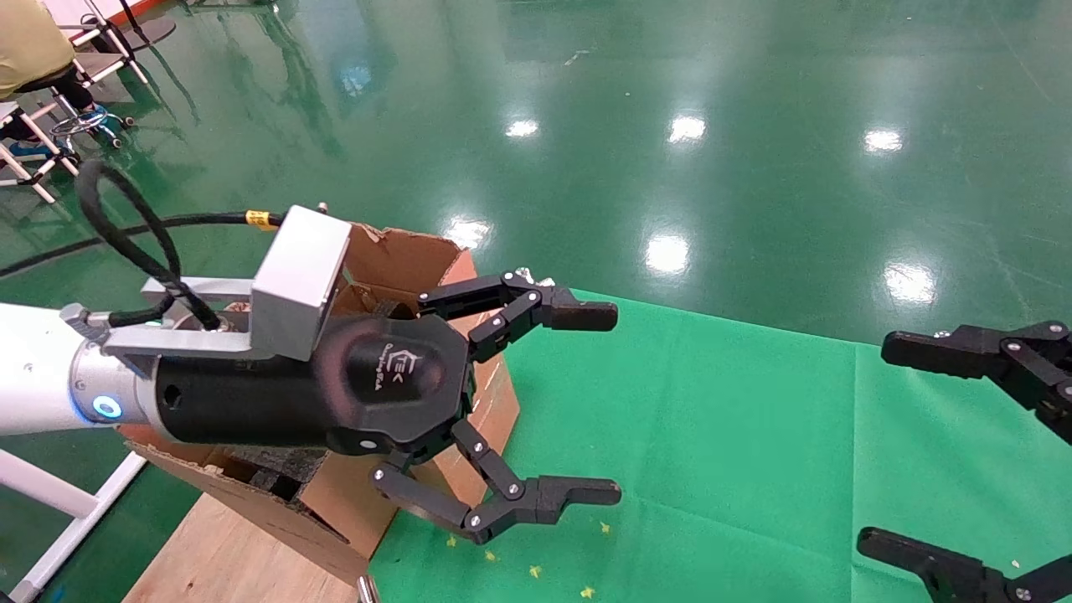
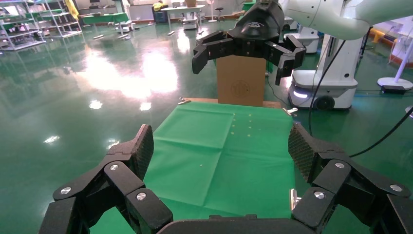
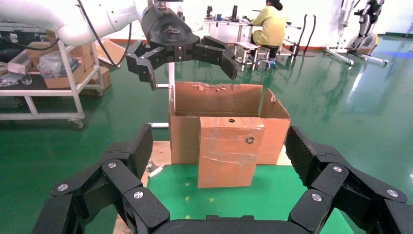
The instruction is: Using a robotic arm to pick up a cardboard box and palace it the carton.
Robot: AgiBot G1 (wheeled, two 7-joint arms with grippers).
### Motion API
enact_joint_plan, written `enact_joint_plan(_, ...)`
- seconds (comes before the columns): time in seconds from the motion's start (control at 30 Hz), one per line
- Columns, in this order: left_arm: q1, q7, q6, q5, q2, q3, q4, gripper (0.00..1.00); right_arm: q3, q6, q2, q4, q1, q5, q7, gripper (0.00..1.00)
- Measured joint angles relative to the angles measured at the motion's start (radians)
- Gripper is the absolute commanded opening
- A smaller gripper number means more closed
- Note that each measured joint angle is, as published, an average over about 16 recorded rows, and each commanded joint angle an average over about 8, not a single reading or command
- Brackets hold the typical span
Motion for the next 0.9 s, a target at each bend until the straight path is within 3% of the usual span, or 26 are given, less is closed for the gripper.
enact_joint_plan(0.2, 0.000, 0.000, 0.000, 0.000, 0.000, 0.000, 0.000, 1.00, 0.000, 0.000, 0.000, 0.000, 0.000, 0.000, 0.000, 0.09)
enact_joint_plan(0.23, 0.000, 0.000, 0.000, 0.000, 0.000, 0.000, 0.000, 1.00, 0.000, 0.000, 0.000, 0.000, 0.000, 0.000, 0.000, 0.01)
enact_joint_plan(0.6, -0.035, -0.039, -0.008, 0.054, -0.026, 0.017, 0.002, 1.00, 0.000, 0.000, 0.000, 0.000, 0.000, 0.000, 0.000, 0.00)
enact_joint_plan(0.9, -0.183, -0.209, -0.010, 0.279, -0.071, 0.100, -0.008, 1.00, 0.000, 0.000, 0.000, 0.000, 0.000, 0.000, 0.000, 0.00)
